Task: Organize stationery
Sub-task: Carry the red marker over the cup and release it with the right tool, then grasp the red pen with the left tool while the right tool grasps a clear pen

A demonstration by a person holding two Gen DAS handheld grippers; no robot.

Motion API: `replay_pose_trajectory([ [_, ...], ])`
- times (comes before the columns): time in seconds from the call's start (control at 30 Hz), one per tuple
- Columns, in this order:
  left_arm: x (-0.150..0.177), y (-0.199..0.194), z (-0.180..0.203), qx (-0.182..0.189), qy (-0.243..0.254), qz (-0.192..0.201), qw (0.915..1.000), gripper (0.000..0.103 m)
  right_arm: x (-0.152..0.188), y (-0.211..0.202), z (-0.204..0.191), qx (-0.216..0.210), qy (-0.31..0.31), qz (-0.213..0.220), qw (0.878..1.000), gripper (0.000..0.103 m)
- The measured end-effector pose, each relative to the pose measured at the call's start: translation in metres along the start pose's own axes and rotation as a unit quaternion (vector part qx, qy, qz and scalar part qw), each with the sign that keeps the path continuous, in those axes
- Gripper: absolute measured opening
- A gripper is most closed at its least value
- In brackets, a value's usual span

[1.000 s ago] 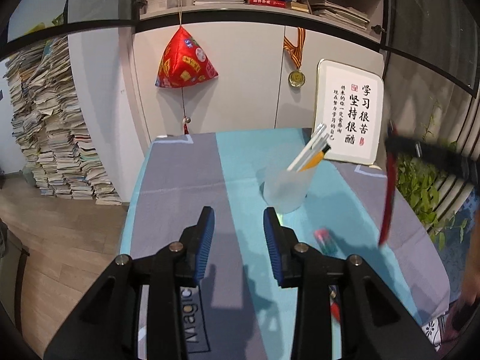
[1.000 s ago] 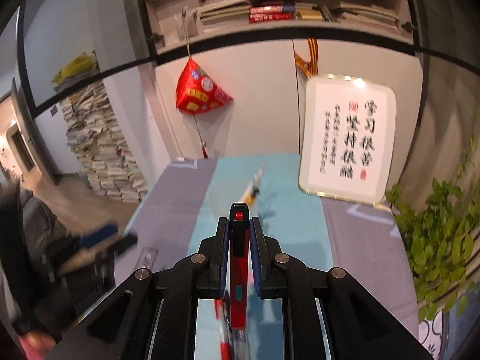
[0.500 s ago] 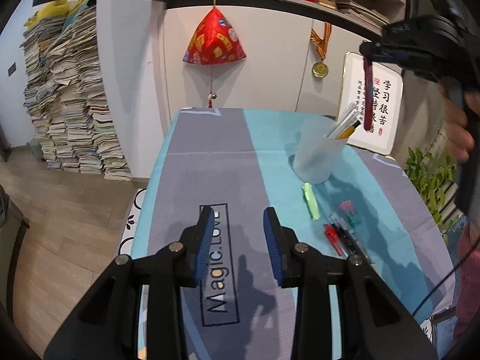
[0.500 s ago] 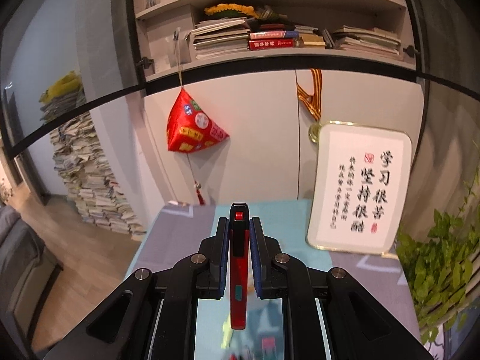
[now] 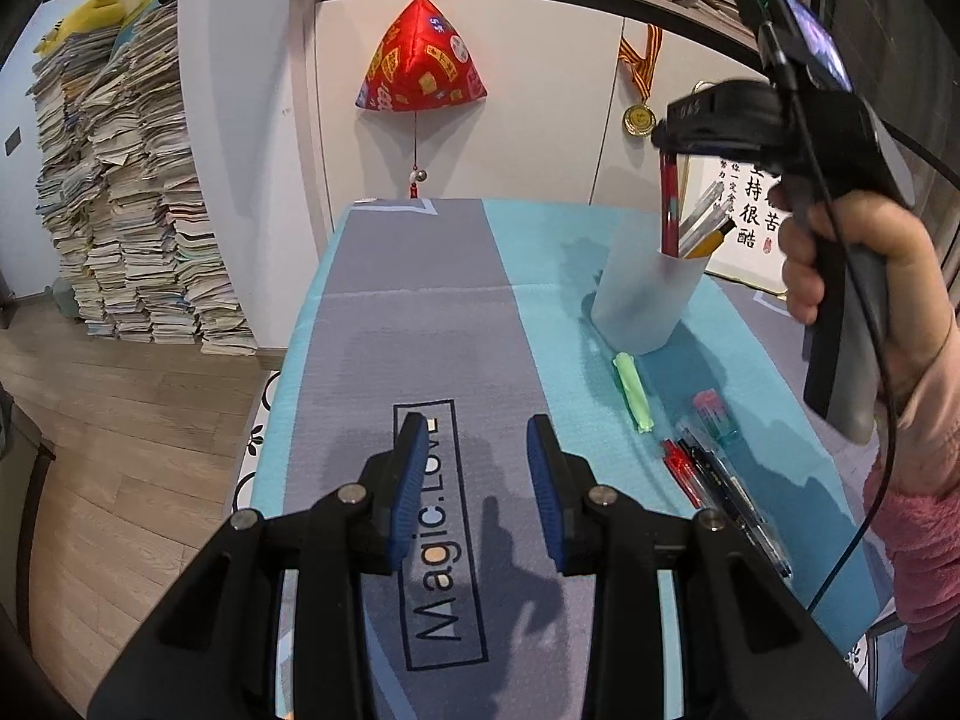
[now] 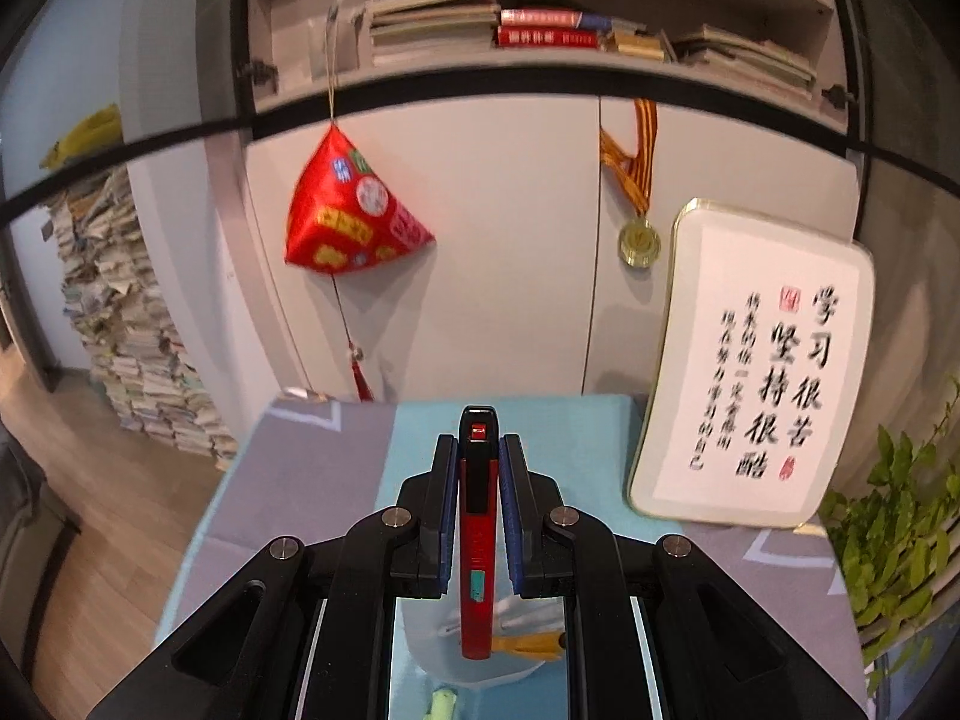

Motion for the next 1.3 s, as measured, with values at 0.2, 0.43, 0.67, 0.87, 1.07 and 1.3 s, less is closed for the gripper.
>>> replay_pose_trajectory([
  [0.2,0.0,0.007,0.003,0.001,-0.001,-0.009,1.0,0.032,0.023,0.015,0.003,-0.004,-0.003,-0.033,0.999,0.014],
  [0.43,-0.002,0.01,0.011,0.004,0.002,-0.015,0.9999,0.032,0.042,0.02,0.008,-0.019,0.003,-0.064,0.998,0.014],
  [0.67,-0.006,0.012,0.026,0.016,0.008,-0.024,0.9995,0.036,0.052,0.003,0.011,-0.035,0.002,-0.073,0.997,0.014],
  [0.87,-0.007,0.012,0.046,0.024,0.021,-0.028,0.9991,0.043,0.063,-0.028,0.022,-0.064,0.0,-0.08,0.995,0.014],
  [1.07,0.004,0.018,0.071,0.032,0.04,-0.052,0.9973,0.043,0.093,-0.056,0.036,-0.071,-0.033,-0.103,0.992,0.014],
  [1.3,0.019,0.035,0.106,0.054,0.065,-0.091,0.9923,0.043,0.15,-0.064,0.058,-0.083,-0.044,-0.153,0.984,0.014],
])
Point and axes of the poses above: each gripper's, at about its wrist camera, not at the fingertips, and y roughly the way its jaws point, z to its right, x to its underside, the point moved 6 cm from there along y, roughly the way its jaws point, and after that the axes turned 4 degrees about -z, right-handed, at the moved point
